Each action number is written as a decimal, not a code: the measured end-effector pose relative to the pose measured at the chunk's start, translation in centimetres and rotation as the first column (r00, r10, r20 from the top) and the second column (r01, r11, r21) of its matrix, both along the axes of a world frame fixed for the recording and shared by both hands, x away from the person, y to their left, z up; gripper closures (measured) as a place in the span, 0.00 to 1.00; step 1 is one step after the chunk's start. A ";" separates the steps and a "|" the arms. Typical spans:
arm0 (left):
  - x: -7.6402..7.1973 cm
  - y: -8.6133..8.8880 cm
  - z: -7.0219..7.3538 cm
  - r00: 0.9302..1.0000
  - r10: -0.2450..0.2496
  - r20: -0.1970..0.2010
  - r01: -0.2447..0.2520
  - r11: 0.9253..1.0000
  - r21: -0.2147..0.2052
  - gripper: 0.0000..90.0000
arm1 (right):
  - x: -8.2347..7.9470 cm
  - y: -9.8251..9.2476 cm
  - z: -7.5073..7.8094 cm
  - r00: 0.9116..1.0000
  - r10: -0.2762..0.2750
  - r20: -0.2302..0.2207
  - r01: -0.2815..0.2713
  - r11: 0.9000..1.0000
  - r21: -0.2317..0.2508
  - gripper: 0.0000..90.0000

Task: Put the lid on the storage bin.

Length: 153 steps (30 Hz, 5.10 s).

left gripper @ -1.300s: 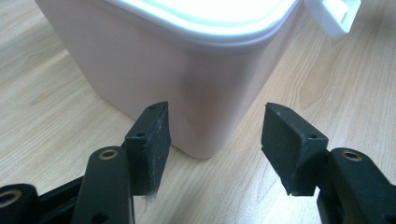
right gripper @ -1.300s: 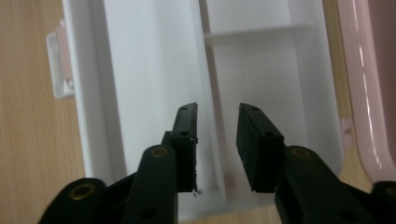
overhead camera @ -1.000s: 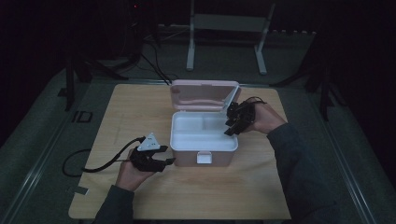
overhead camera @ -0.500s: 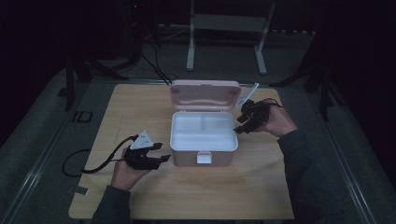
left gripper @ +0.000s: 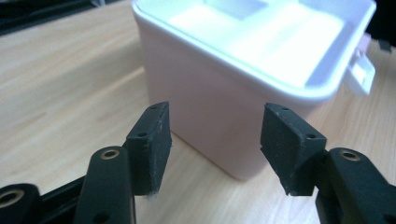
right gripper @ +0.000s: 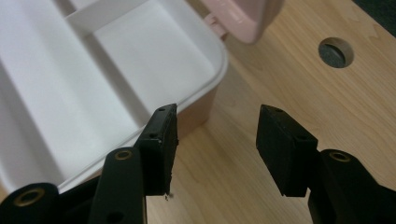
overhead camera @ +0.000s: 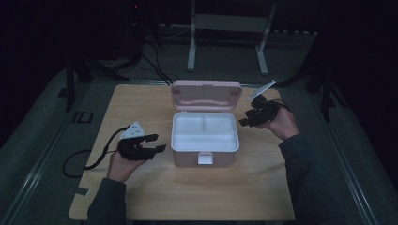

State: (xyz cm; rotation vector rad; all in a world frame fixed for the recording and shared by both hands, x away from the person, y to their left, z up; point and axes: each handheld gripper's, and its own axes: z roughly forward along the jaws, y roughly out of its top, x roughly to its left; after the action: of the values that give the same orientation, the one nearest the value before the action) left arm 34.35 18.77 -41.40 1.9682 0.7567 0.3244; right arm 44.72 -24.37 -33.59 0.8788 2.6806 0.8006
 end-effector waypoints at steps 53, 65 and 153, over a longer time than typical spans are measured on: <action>10.8 -1.4 8.9 0.997 0.080 0.009 -0.080 0.996 -0.025 0.78 | 3.8 0.5 3.6 0.984 -0.155 0.083 0.145 0.983 0.117 0.94; 11.0 -2.4 9.4 0.996 0.088 0.009 -0.088 0.996 -0.006 0.95 | 3.8 0.7 3.9 0.984 -0.153 0.092 0.136 0.976 0.168 0.90; 6.4 -3.5 5.5 1.000 0.021 -0.002 -0.021 1.000 0.020 0.98 | -0.9 1.3 1.6 0.996 -0.005 0.088 -0.005 0.994 0.107 0.89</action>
State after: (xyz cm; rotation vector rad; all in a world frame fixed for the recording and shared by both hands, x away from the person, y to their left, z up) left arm 40.75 15.27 -35.89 1.9811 0.7787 0.3439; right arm 43.83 -23.03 -31.97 0.8460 2.5820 0.9681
